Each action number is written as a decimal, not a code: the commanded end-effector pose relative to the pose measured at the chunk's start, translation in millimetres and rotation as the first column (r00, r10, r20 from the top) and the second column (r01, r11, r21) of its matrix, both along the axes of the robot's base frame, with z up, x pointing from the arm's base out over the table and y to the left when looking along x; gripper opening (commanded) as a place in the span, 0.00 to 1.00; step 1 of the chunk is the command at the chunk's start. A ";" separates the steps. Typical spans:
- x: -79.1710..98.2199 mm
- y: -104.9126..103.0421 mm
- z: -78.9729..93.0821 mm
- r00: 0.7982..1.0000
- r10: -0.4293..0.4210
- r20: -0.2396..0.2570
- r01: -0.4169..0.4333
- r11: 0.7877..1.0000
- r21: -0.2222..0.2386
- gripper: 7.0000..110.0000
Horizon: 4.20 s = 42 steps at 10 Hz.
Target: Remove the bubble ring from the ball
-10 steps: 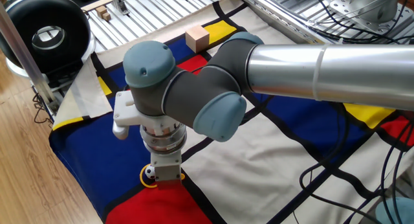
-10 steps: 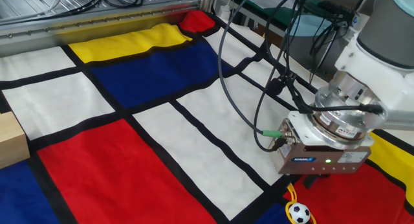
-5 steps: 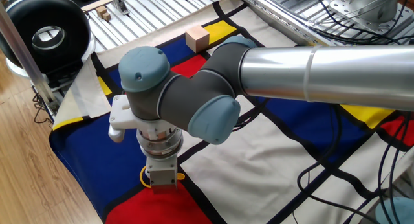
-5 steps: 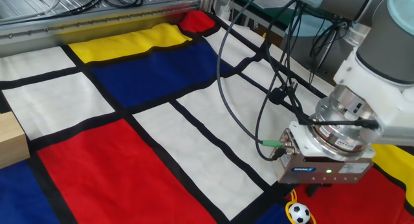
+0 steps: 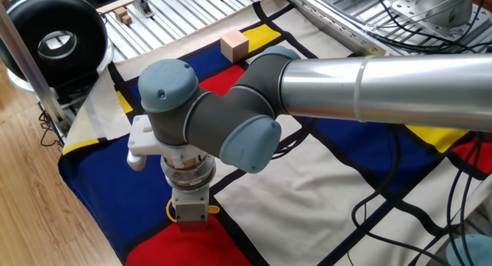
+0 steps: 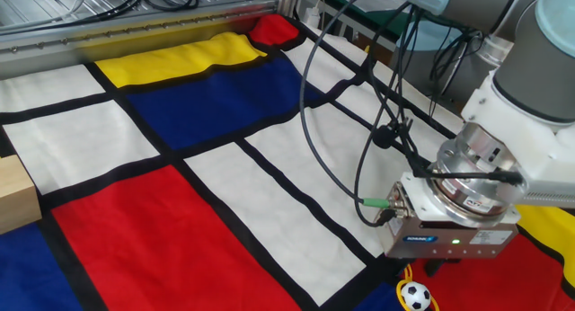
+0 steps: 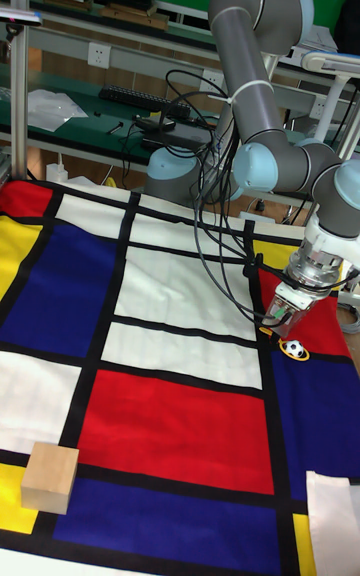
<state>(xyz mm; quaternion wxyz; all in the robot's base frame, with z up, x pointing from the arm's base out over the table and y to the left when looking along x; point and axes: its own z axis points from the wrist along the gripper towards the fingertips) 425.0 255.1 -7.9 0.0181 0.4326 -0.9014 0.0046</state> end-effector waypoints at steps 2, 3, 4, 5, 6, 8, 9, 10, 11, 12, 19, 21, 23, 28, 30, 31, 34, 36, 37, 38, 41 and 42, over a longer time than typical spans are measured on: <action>-0.6 -0.4 -0.7 1.000 -0.030 -0.008 0.030 1.000 0.002 0.15; -3.0 1.2 -1.1 0.999 -0.036 -0.017 0.036 0.999 0.009 0.15; -2.7 1.3 -1.5 0.999 -0.036 -0.017 0.036 0.999 0.009 0.15; -2.0 1.3 -2.3 0.999 -0.037 -0.017 0.038 0.999 0.009 0.15; -1.3 1.2 -2.8 0.999 -0.037 -0.016 0.037 0.999 0.009 0.15; -1.4 0.2 -2.9 0.999 -0.037 -0.016 0.037 0.999 0.005 0.15; -0.6 -1.1 -3.1 0.999 -0.037 -0.012 0.037 0.999 0.000 0.15; -0.1 -1.2 -3.2 0.999 -0.039 -0.011 0.039 0.999 0.000 0.15; -0.1 -1.2 -3.2 0.999 -0.042 -0.011 0.042 0.999 0.000 0.15; -0.1 -1.2 -3.3 0.999 -0.047 -0.011 0.047 0.999 0.000 0.15; 1.6 -3.0 -3.6 0.997 -0.083 -0.004 0.083 0.997 -0.009 0.00; 1.7 -6.7 -3.5 0.996 -0.094 -0.002 0.094 0.995 -0.026 0.00; 1.3 -5.2 -3.9 0.995 -0.097 -0.004 0.097 0.995 -0.023 0.00; 0.9 2.8 -1.8 0.994 -0.106 -0.012 0.106 0.994 -0.002 0.00; 2.3 0.8 -1.7 0.994 -0.105 -0.008 0.105 0.994 -0.008 0.00; 2.6 -0.3 -1.7 0.995 -0.103 -0.008 0.103 0.995 -0.011 0.00; 5.6 -4.0 -1.4 0.995 -0.100 -0.001 0.100 0.995 -0.018 0.00; 6.9 -5.3 -0.8 0.995 -0.097 0.000 0.097 0.995 -0.018 0.00; 7.9 -5.9 0.2 0.995 -0.097 0.001 0.097 0.995 -0.016 0.00; 8.3 -6.7 1.9 0.996 -0.094 0.000 0.094 0.996 -0.013 0.00; 8.6 -7.5 4.9 0.996 -0.091 -0.005 0.091 0.996 -0.012 0.00; 8.2 -7.3 5.7 0.996 -0.089 -0.009 0.089 0.996 -0.009 0.00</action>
